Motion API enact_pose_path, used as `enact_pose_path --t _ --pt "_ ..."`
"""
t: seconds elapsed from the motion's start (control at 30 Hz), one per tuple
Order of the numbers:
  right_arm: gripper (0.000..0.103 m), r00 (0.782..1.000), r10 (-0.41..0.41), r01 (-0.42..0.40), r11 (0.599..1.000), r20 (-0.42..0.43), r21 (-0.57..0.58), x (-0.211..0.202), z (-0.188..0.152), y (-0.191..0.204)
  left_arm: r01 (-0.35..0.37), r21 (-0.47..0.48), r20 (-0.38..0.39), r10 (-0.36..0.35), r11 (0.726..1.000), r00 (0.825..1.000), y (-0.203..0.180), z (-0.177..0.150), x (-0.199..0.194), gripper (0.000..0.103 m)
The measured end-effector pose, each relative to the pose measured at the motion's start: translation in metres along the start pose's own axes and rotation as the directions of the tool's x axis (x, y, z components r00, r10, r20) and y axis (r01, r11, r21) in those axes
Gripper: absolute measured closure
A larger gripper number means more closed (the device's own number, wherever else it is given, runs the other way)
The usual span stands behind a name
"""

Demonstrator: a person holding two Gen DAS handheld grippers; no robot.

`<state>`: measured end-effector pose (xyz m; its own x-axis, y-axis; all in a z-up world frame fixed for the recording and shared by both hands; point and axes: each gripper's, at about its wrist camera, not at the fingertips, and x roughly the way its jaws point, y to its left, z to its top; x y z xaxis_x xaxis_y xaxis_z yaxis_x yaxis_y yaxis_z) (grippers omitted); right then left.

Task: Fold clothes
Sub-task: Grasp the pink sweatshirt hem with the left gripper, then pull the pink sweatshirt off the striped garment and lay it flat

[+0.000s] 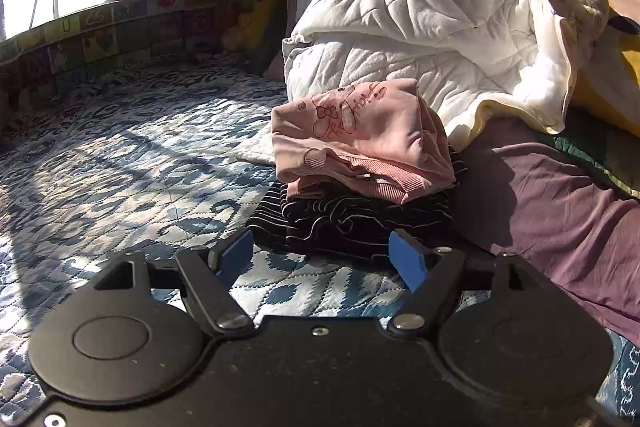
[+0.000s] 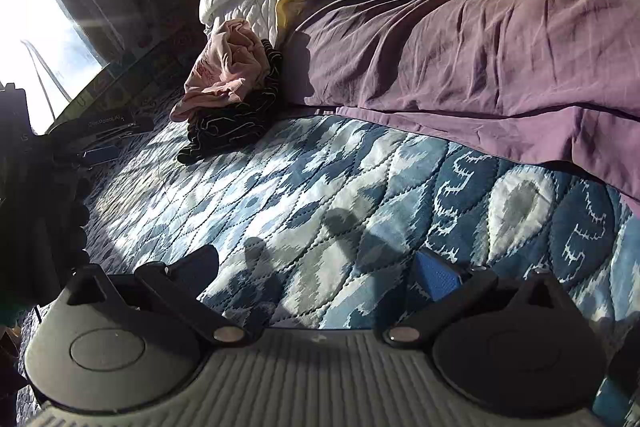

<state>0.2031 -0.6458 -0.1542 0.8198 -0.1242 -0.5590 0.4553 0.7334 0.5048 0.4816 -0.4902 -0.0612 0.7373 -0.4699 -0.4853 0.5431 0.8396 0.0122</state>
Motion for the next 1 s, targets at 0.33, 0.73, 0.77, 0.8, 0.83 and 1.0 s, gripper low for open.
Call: enact_pose_path --t 0.33,0.73,0.77,0.8,0.83,1.0 --pt "0.0 1.0 0.008 -0.008 0.999 -0.005 0.048 0.01 -0.002 -0.016 -0.066 0.042 0.008 0.066 0.997 0.998 -0.022 0.037 0.089 0.043" --pt "0.0 1.0 0.025 -0.025 0.999 -0.007 0.036 0.005 0.001 -0.014 -0.077 0.102 -0.005 0.078 0.992 0.997 0.006 0.026 0.05 0.103" --pt "0.0 0.999 0.033 -0.033 0.999 -0.002 0.034 0.003 0.001 -0.011 -0.082 0.108 0.002 0.082 0.991 0.997 0.013 0.025 0.039 0.103" --pt "0.0 0.999 0.042 -0.042 0.999 0.0 0.029 0.001 0.002 -0.009 -0.087 0.103 0.007 0.087 0.991 0.996 0.021 0.025 0.025 0.103" --pt "0.0 0.999 0.046 -0.046 0.999 0.002 0.02 -0.002 0.003 -0.007 -0.092 0.098 0.012 0.092 0.991 0.996 0.029 0.024 0.01 0.103" --pt "0.0 0.997 0.073 -0.073 0.997 0.024 -0.006 -0.019 0.01 0.0 -0.131 0.087 0.028 0.129 0.988 0.991 0.079 0.01 -0.073 0.103"
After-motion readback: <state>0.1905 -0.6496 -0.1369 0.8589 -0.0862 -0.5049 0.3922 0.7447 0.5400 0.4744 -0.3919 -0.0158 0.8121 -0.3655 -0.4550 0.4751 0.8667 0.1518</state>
